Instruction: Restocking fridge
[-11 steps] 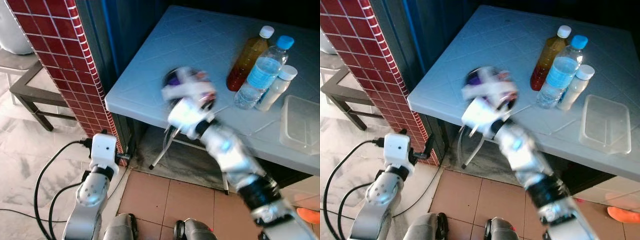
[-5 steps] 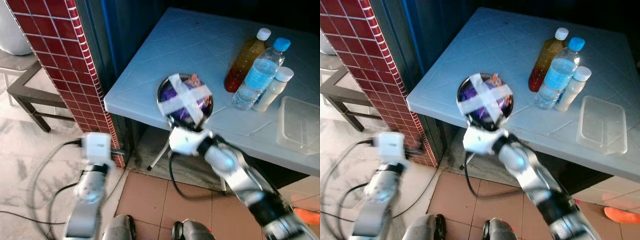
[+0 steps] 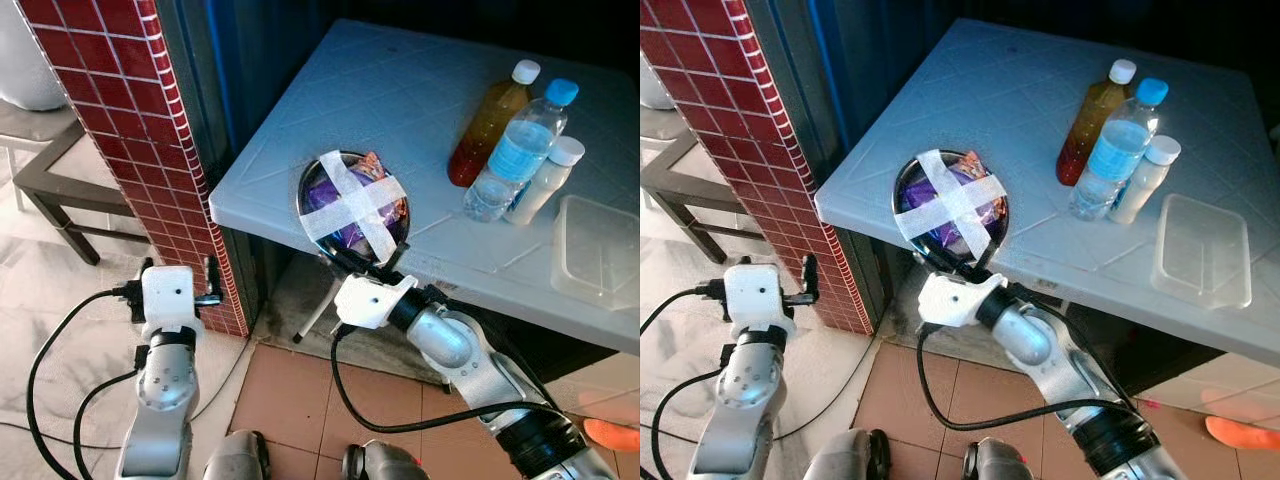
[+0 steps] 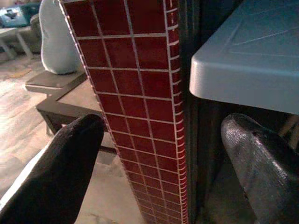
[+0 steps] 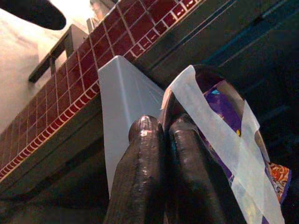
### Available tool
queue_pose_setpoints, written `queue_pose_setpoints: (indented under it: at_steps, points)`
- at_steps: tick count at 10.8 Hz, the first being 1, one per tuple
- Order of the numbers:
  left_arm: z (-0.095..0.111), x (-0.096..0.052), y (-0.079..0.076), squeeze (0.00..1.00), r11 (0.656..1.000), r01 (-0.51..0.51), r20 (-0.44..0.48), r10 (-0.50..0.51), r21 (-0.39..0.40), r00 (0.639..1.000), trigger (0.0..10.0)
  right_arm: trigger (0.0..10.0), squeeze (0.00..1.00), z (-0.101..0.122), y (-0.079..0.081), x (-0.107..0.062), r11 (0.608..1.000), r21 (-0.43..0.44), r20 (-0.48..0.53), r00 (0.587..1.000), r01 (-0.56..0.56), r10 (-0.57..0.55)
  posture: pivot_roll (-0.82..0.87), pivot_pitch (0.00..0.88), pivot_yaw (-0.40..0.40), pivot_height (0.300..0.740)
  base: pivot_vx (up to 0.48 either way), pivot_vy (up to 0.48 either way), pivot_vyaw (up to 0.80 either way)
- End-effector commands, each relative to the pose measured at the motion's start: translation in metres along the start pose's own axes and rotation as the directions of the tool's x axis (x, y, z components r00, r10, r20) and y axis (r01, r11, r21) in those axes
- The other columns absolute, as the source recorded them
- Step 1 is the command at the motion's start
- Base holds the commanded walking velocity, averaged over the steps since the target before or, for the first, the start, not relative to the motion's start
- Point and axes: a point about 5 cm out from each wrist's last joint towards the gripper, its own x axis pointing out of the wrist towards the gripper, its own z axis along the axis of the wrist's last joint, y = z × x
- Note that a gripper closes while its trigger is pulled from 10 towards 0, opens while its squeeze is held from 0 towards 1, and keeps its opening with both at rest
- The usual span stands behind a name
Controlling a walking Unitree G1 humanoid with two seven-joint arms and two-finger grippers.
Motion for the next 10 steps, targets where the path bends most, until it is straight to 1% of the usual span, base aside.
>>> queue_pose_setpoints:
  at_steps: [1, 2, 5, 7, 8, 10]
  points:
    - [-0.0005, 0.0, 0.0005, 0.0, 1.0, -0.005, 0.0, 0.005, 0.008, 1.0, 10.0, 10.0, 0.0, 0.0068, -0.0062, 0.0, 1.0, -0.003, 0.039, 0.999, 0.03, -0.03, 0.0, 0.094, -0.028, 0.74, 0.0, 0.0, 0.0]
    - [-0.0006, -0.0004, -0.0006, 0.0, 1.0, -0.004, -0.001, 0.004, 0.012, 1.0, 10.0, 10.0, 0.0, 0.0062, -0.006, -0.0008, 1.0, 0.001, 0.037, 0.999, 0.028, -0.028, 0.0, 0.096, -0.026, 0.74, 0.0, 0.0, 0.0]
    - [-0.0003, 0.0007, -0.002, 0.0, 1.0, 0.003, -0.001, -0.003, 0.011, 1.0, 10.0, 10.0, 0.0, 0.0081, -0.0061, 0.0007, 0.999, 0.017, 0.04, 0.999, 0.034, -0.035, 0.0, 0.098, -0.021, 0.74, 0.0, 0.0, 0.52]
    - [-0.0005, 0.001, -0.0037, 0.0, 1.0, 0.011, 0.0, -0.011, 0.017, 1.0, 10.0, 10.0, 0.0, 0.005, -0.0045, 0.0004, 0.999, 0.034, 0.023, 0.999, 0.035, -0.036, 0.0, 0.095, -0.02, 0.74, -0.251, 0.0, 0.0]
    - [-0.0005, 0.0007, -0.0041, 0.0, 1.0, 0.013, 0.0, -0.013, 0.017, 1.0, 10.0, 10.0, 0.0, 0.0048, -0.0042, 0.0001, 0.999, 0.036, 0.022, 0.999, 0.035, -0.035, 0.0, 0.095, -0.02, 0.74, 0.0, 0.0, 0.0]
    - [-0.0007, 0.0015, -0.0054, 0.0, 1.0, 0.018, 0.0, -0.018, 0.017, 1.0, 10.0, 10.0, 0.0, 0.0027, -0.005, -0.0002, 0.998, 0.052, 0.014, 0.999, 0.043, -0.044, 0.0, 0.089, -0.021, 0.74, -0.261, 0.0, 0.0]
